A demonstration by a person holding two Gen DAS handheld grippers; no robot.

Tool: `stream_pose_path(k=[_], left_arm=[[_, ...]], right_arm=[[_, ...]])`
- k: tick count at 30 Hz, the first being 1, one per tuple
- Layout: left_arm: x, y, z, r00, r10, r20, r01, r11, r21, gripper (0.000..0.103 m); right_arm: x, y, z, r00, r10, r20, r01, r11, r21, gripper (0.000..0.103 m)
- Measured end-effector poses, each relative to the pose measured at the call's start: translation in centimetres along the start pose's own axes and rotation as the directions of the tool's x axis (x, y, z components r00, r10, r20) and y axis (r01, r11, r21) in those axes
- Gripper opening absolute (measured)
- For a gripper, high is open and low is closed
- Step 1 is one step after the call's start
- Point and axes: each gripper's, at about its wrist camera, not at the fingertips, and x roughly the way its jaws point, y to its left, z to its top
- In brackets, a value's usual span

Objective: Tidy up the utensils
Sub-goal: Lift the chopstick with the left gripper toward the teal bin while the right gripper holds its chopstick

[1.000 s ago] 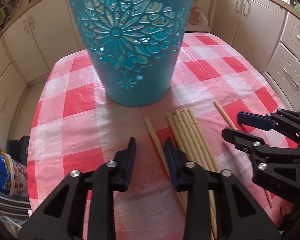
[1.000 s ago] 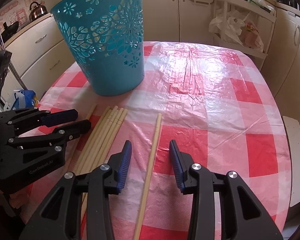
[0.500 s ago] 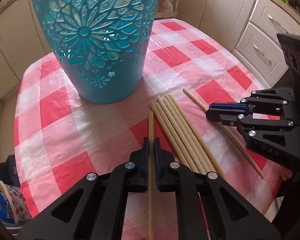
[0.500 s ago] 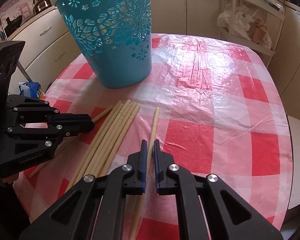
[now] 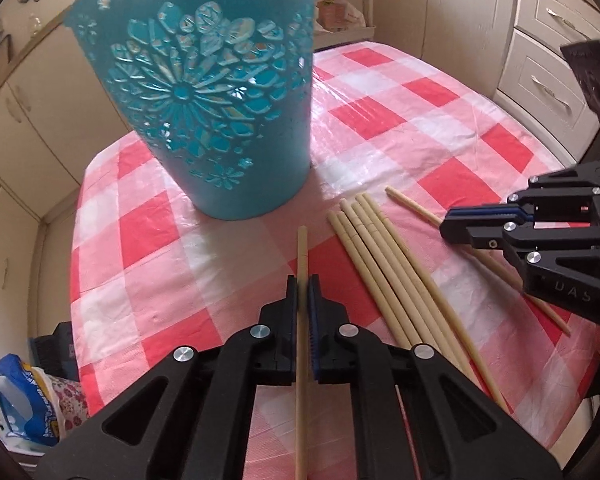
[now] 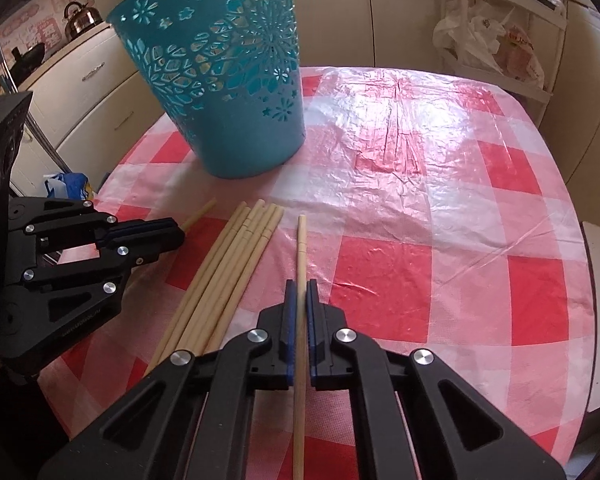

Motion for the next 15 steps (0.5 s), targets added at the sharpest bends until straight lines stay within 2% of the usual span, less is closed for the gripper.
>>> stream_pose_path(k=[8, 15], left_arm=[[-1.8, 0.5, 0.3, 0.997, 0.017, 0.075, -0.016, 1.000, -0.015, 0.005], [-2.6, 0.7, 0.4, 0.995, 0.016, 0.103, -0.014, 1.000, -0.019, 0.005]], right_arm=[[-0.1, -0.8, 0.2, 0.997, 0.082, 0.014, -0.083, 0.994, 0.074, 0.006], [0.0, -1.1, 0.0, 0.995, 0.094, 0.018, -0.096, 0.990, 0.101, 0.006]])
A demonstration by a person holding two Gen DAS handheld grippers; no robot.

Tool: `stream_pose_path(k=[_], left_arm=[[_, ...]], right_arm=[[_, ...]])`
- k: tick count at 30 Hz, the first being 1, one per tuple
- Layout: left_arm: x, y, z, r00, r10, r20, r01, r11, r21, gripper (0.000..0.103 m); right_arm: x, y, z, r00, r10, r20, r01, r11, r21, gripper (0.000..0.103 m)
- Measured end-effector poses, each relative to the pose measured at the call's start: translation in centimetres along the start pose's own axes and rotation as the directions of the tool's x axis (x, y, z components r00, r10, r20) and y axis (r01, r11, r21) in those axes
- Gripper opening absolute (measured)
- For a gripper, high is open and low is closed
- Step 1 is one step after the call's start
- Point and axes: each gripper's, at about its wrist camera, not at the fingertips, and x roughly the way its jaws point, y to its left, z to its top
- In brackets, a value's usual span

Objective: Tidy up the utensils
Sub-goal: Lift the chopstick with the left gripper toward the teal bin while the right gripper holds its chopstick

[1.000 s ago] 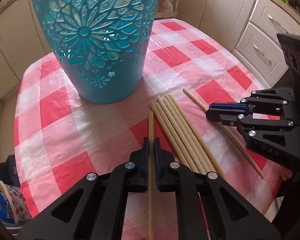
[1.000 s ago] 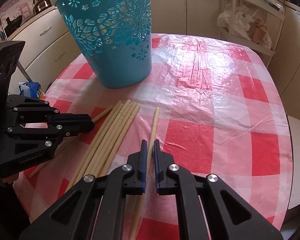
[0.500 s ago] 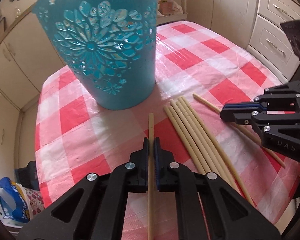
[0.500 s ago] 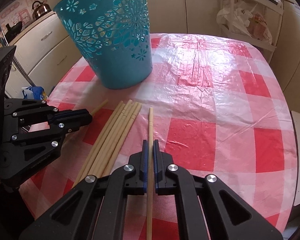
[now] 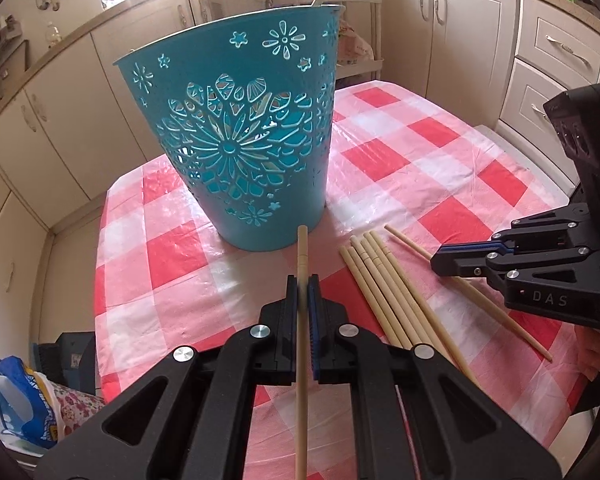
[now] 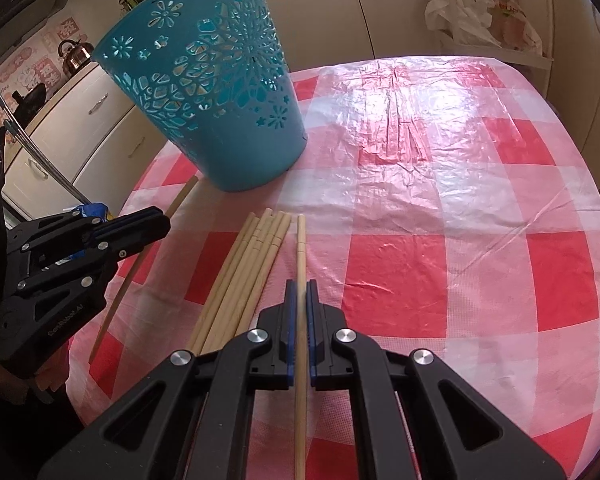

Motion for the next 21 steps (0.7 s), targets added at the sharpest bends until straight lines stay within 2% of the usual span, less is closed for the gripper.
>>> stream_pose_path(k=[5, 8, 10, 12, 16, 19, 21], left_arm=[[-0.3, 0.0, 0.2, 1.000, -0.023, 0.020, 0.024, 1.000, -0.013, 0.005], [-1.5, 0.9, 0.7, 0.994, -0.095, 0.059, 0.099, 0.994, -0.053, 0.005], [-3.0, 2.0, 1.1, 0.980, -0.163, 0.116, 0.173, 0.982, -0.077, 0.005], [-4.7, 3.0, 1.7, 0.965, -0.199, 0.169, 0.216, 0.972, -0.088, 0.005], [-8.3, 5.6, 2.9, 0.917, -0.267, 0.295, 0.315, 0.941, -0.125, 0.005], [-10.3, 7.9, 4.9, 0.878, -0.279, 0.389, 0.367, 0.914, -0.173, 0.005], [-10.9, 8.8, 6.6, 0.865, -0.252, 0.434, 0.364, 0.910, -0.197, 0.005]], right_arm=[[-0.1, -0.2, -0.1, 1.000, 0.002, 0.000, -0.002, 1.000, 0.005, 0.006], [0.0, -0.2, 0.0, 1.000, 0.004, 0.001, -0.004, 1.000, 0.008, 0.006], [0.0, -0.3, 0.0, 1.000, 0.004, 0.002, -0.004, 1.000, 0.010, 0.006], [0.0, -0.3, 0.0, 1.000, 0.006, 0.002, -0.006, 1.000, 0.012, 0.006], [-0.1, -0.4, 0.0, 1.000, 0.012, 0.001, -0.012, 1.000, 0.019, 0.006], [0.0, -0.6, 0.0, 1.000, 0.018, 0.002, -0.018, 0.999, 0.026, 0.006], [0.0, -0.6, 0.1, 1.000, 0.020, 0.002, -0.020, 0.999, 0.030, 0.006]])
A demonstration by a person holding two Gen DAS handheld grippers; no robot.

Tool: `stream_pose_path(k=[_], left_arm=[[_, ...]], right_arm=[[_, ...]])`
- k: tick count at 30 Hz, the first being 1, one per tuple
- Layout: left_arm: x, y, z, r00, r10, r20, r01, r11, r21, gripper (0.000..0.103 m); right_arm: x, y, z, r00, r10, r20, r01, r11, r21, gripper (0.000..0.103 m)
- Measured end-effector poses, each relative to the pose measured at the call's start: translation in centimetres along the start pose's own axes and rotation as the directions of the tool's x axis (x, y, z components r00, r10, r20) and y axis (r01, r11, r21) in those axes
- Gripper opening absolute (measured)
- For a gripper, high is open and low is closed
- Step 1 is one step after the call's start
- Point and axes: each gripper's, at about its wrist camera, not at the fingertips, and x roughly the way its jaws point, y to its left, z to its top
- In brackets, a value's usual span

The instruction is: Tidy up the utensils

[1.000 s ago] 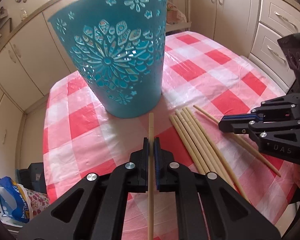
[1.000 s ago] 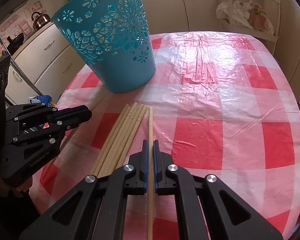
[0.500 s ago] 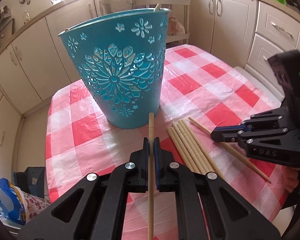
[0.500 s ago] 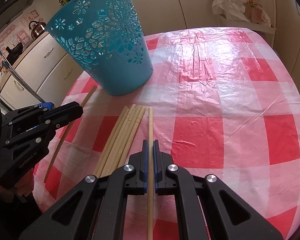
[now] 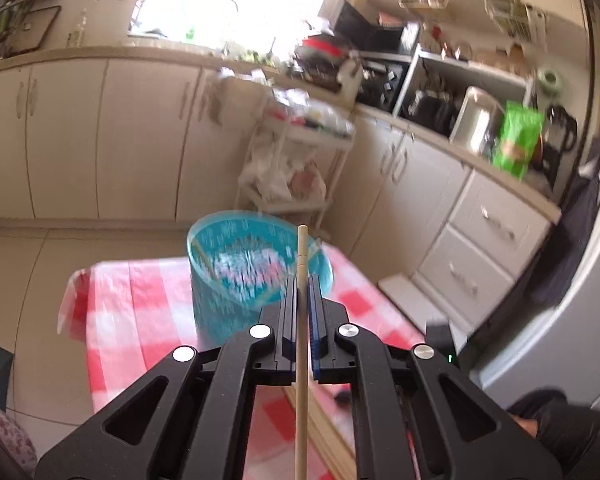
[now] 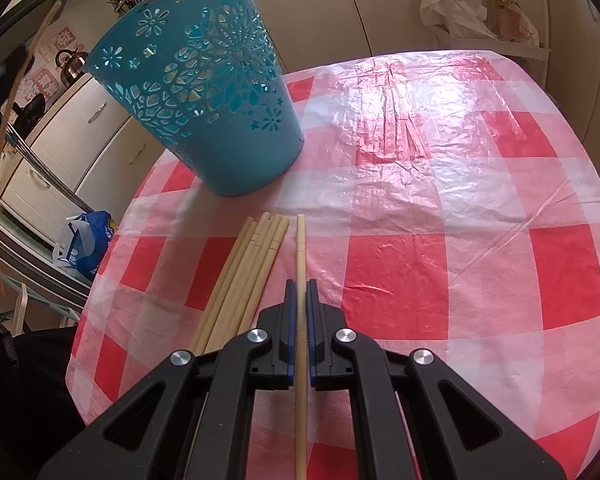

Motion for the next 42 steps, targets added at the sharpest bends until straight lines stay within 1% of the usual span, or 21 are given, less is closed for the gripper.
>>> stream_pose_path(k=[3, 6, 8, 9, 10, 13, 15, 17, 21, 22, 23, 26, 30, 32, 33, 34, 35, 36, 37, 40, 42], left_arm=[[0.7, -0.2, 3.2, 0.997, 0.020, 0.081, -0.020, 1.000, -0.007, 0.005], [2.0, -0.2, 5.8, 0.988, 0.044, 0.150, -0.038, 0.999, -0.039, 0.005], [3.0, -0.1, 7.4, 0.976, 0.077, 0.205, -0.067, 0.996, -0.053, 0.005], [3.6, -0.1, 8.1, 0.966, 0.100, 0.238, -0.089, 0.994, -0.056, 0.005], [4.0, 0.1, 8.6, 0.959, 0.116, 0.258, -0.103, 0.993, -0.062, 0.005], [6.0, 1.1, 9.6, 0.934, 0.198, 0.297, -0.174, 0.979, -0.108, 0.005], [7.2, 1.7, 9.9, 0.928, 0.234, 0.289, -0.203, 0.970, -0.136, 0.005], [8.4, 2.2, 9.8, 0.930, 0.257, 0.263, -0.225, 0.963, -0.149, 0.005], [9.4, 2.6, 8.8, 0.933, 0.285, 0.218, -0.264, 0.957, -0.121, 0.005], [9.6, 2.7, 8.5, 0.937, 0.290, 0.196, -0.272, 0.956, -0.114, 0.005], [9.7, 2.8, 8.0, 0.940, 0.292, 0.177, -0.277, 0.955, -0.106, 0.005], [9.8, 3.1, 6.7, 0.940, 0.314, 0.134, -0.306, 0.949, -0.080, 0.005], [8.4, 3.5, 4.9, 0.943, 0.325, 0.077, -0.319, 0.945, -0.073, 0.006], [7.2, 3.3, 3.9, 0.941, 0.333, 0.062, -0.330, 0.942, -0.060, 0.010], [6.3, 3.1, 3.3, 0.938, 0.341, 0.059, -0.338, 0.940, -0.049, 0.016], [5.3, 2.8, 2.7, 0.935, 0.351, 0.061, -0.349, 0.936, -0.043, 0.026], [4.0, 2.6, 2.0, 0.929, 0.365, 0.066, -0.362, 0.931, -0.047, 0.032], [2.7, 2.4, 1.2, 0.923, 0.378, 0.074, -0.374, 0.925, -0.062, 0.041], [1.5, 2.3, 0.4, 0.921, 0.380, 0.081, -0.374, 0.924, -0.079, 0.045], [-0.6, 2.4, -1.9, 0.920, 0.384, 0.083, -0.374, 0.920, -0.113, 0.048], [-0.9, 2.9, -3.0, 0.924, 0.377, 0.064, -0.366, 0.920, -0.141, 0.048]], right_arm=[[0.0, -0.1, 0.0, 1.000, 0.002, 0.000, -0.002, 1.000, 0.002, 0.006], [0.0, -0.1, 0.0, 1.000, 0.005, 0.000, -0.005, 1.000, 0.005, 0.006], [0.0, -0.1, 0.1, 1.000, 0.005, 0.001, -0.005, 1.000, 0.005, 0.006], [0.0, -0.1, 0.1, 1.000, 0.005, 0.001, -0.005, 1.000, 0.004, 0.006], [0.0, -0.1, 0.1, 1.000, 0.005, 0.000, -0.005, 1.000, 0.004, 0.006], [0.0, -0.1, 0.1, 1.000, 0.009, 0.002, -0.009, 1.000, 0.001, 0.006], [0.0, -0.2, 0.1, 1.000, 0.012, 0.003, -0.012, 1.000, 0.000, 0.006], [0.0, -0.1, 0.1, 1.000, 0.011, 0.003, -0.011, 1.000, -0.004, 0.006], [0.1, -0.1, 0.1, 1.000, 0.008, 0.001, -0.008, 1.000, -0.017, 0.006], [0.1, 0.0, 0.1, 1.000, 0.005, 0.000, -0.005, 1.000, -0.022, 0.006], [0.1, 0.1, 0.1, 1.000, 0.001, 0.001, -0.001, 1.000, -0.026, 0.006], [0.2, 0.6, 0.1, 1.000, -0.018, 0.001, 0.018, 0.999, -0.045, 0.006], [0.3, 1.2, 0.1, 0.999, -0.047, -0.003, 0.047, 0.996, -0.078, 0.006], [0.4, 1.7, 0.1, 0.998, -0.070, -0.002, 0.069, 0.992, -0.103, 0.006], [0.5, 1.9, 0.1, 0.997, -0.079, -0.002, 0.078, 0.991, -0.113, 0.006], [0.6, 2.1, 0.1, 0.996, -0.087, 0.000, 0.087, 0.989, -0.122, 0.006], [0.6, 2.3, 0.1, 0.995, -0.095, 0.002, 0.094, 0.987, -0.130, 0.006], [0.6, 2.3, 0.1, 0.995, -0.099, 0.002, 0.098, 0.986, -0.134, 0.006], [0.6, 2.3, 0.1, 0.995, -0.102, 0.003, 0.101, 0.985, -0.136, 0.006], [0.6, 2.3, 0.2, 0.994, -0.112, 0.008, 0.112, 0.983, -0.143, 0.006], [0.8, 2.6, 0.3, 0.992, -0.126, 0.012, 0.127, 0.979, -0.158, 0.007]])
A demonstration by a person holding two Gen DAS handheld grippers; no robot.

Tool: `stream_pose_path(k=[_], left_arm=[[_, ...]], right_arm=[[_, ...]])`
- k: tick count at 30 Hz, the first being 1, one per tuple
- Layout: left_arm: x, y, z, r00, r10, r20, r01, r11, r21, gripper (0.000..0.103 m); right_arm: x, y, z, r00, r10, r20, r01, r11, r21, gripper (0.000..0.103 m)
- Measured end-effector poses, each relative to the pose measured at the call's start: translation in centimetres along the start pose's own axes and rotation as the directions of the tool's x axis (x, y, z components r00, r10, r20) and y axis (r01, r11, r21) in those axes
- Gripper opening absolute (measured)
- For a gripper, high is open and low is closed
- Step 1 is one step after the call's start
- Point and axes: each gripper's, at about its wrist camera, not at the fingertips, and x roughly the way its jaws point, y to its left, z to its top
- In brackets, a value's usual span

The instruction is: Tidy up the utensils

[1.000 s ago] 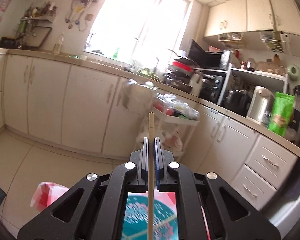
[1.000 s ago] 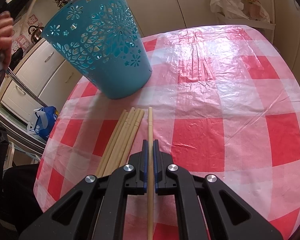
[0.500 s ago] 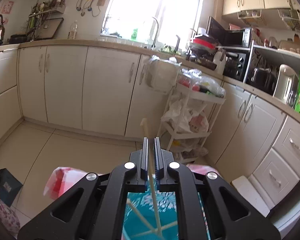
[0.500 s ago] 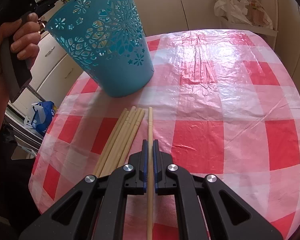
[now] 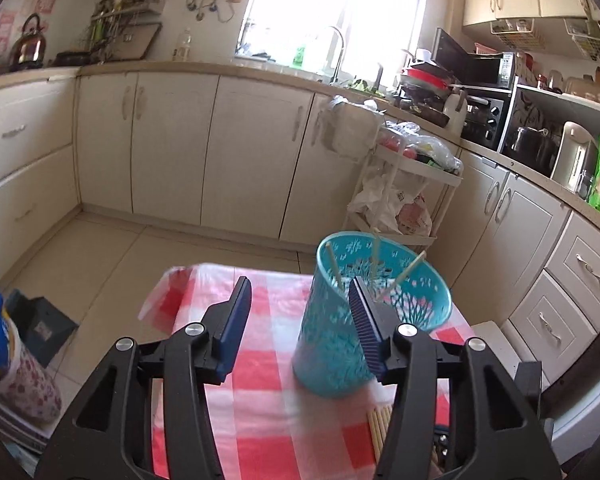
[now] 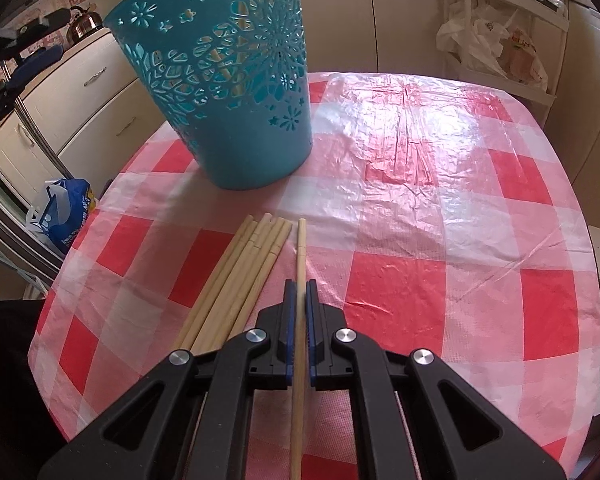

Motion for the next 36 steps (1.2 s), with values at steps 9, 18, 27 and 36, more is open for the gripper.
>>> stream_pose_path(k=[9, 18, 27, 36], left_arm=[[1.5, 2.5, -1.3, 0.997, -0.006, -0.080, -0.001, 0.997, -0.081, 0.049], [2.3, 3.2, -1.3, 0.994, 0.003, -0.109, -0.016, 0.993, -0.114, 0.049], [2.3, 3.2, -1.2, 0.994, 0.018, -0.106, -0.029, 0.994, -0.101, 0.049], [1.9, 4.0, -0.6, 0.996, 0.020, -0.084, -0.032, 0.988, -0.148, 0.049]], right_arm=[[0.6, 2.1, 0.4, 0.997, -0.075, 0.022, 0.077, 0.991, -0.111, 0.029], [0.5, 2.4, 0.5, 0.994, -0.109, 0.028, 0.112, 0.980, -0.163, 0.016], [-2.6, -1.2, 1.2, 0.991, 0.104, 0.081, -0.110, 0.991, 0.071, 0.005], [-12.6, 0.5, 7.0, 0.831, 0.337, 0.443, -0.407, 0.911, 0.070, 0.005]])
